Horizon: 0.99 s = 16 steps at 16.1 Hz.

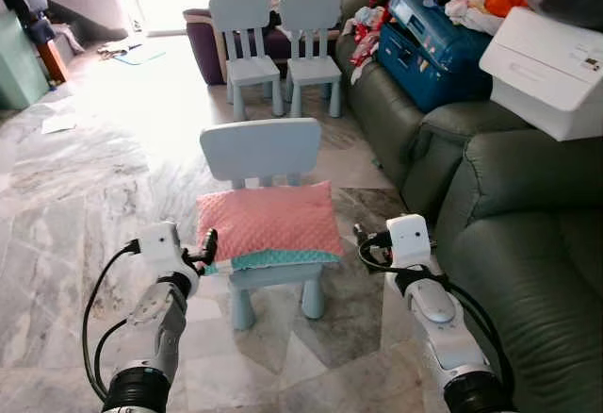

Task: Move the pillow to the sofa

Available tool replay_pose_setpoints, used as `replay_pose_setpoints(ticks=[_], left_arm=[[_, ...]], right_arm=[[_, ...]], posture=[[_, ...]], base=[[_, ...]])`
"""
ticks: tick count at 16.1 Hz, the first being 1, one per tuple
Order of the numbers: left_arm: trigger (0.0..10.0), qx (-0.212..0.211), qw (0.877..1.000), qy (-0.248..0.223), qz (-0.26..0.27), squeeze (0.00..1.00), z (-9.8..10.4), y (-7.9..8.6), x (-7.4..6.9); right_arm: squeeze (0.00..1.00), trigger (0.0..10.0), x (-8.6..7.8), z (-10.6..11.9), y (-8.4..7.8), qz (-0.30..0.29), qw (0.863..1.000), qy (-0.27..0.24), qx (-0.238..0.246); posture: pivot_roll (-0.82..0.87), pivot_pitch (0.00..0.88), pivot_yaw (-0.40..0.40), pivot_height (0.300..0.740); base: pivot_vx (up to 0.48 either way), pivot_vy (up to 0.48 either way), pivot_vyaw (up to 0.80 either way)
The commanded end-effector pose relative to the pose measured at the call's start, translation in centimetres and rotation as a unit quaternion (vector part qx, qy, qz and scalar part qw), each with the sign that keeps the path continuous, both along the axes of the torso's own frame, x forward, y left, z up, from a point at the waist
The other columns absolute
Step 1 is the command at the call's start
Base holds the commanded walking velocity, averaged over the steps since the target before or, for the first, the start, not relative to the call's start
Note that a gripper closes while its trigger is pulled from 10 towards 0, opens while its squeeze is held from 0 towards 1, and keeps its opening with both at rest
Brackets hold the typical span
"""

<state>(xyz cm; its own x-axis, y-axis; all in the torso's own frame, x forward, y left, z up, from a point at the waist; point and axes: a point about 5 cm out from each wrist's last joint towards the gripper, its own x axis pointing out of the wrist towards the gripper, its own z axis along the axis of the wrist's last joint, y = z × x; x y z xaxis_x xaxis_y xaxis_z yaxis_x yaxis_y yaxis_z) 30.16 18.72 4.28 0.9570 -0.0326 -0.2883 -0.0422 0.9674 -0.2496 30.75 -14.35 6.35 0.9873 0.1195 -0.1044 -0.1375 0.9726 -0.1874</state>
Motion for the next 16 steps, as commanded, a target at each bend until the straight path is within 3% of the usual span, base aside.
replay_pose_setpoints(ticks=[1, 3, 4, 8, 10, 12, 13, 16], left_arm=[[10.0, 0.015, 0.999, 0.018, -0.03, 0.0, -0.4, -0.6, 0.0], [10.0, 0.027, 0.998, 0.018, -0.057, 0.0, -0.3, -1.2, -0.1], [10.0, 0.046, 0.995, 0.016, -0.083, 0.0, 0.0, -1.4, -0.3], [10.0, 0.069, 0.991, 0.027, -0.111, 0.0, -0.6, -1.0, -1.7], [10.0, 0.066, 0.992, 0.039, -0.101, 0.0, -1.1, -0.4, -2.2], [10.0, 0.069, 0.991, 0.046, -0.104, 0.0, -1.3, -0.4, -2.4], [10.0, 0.069, 0.991, 0.047, -0.105, 0.0, -1.3, -0.5, -2.3], [10.0, 0.069, 0.99, 0.041, -0.112, 0.0, -1.0, -1.0, -1.9]], right_arm=[[0.0, 10.0, 0.1, 0.5, -1.1, -0.038, 0.999, -0.017, -0.009], [0.0, 10.0, 0.1, 0.7, -2.5, -0.072, 0.997, -0.014, 0.0], [0.0, 10.0, -0.1, 0.8, -4.1, -0.099, 0.995, -0.003, 0.02], [0.0, 10.0, -1.7, -0.5, -6.3, -0.133, 0.987, 0.041, 0.085], [0.0, 10.0, -3.1, -1.1, -7.6, -0.144, 0.985, 0.052, 0.073], [0.0, 10.0, -4.9, -1.8, -11.0, -0.178, 0.979, 0.076, 0.058], [0.0, 10.0, -5.1, -1.9, -11.5, -0.184, 0.977, 0.082, 0.066], [0.0, 10.0, -4.5, -1.6, -10.3, -0.156, 0.98, 0.098, 0.082]], posture=[[-0.15, 0.0, 0.029, 0.74], [-0.15, 0.0, 0.028, 0.74], [-0.15, 0.0, 0.028, 0.74], [-0.16, 0.0, 0.034, 0.74], [-0.17, 0.0, 0.038, 0.74], [-0.19, 0.0, 0.041, 0.74], [-0.2, 0.0, 0.042, 0.74], [-0.19, 0.0, 0.034, 0.74]], base=[[0.0, 0.0, 0.0], [0.0, 0.0, 0.0], [0.0, 0.0, 0.0], [0.0, 0.0, 0.0], [0.0, 0.0, 0.0], [0.0, 0.0, 0.0], [0.0, 0.0, 0.0], [0.0, 0.0, 0.0]])
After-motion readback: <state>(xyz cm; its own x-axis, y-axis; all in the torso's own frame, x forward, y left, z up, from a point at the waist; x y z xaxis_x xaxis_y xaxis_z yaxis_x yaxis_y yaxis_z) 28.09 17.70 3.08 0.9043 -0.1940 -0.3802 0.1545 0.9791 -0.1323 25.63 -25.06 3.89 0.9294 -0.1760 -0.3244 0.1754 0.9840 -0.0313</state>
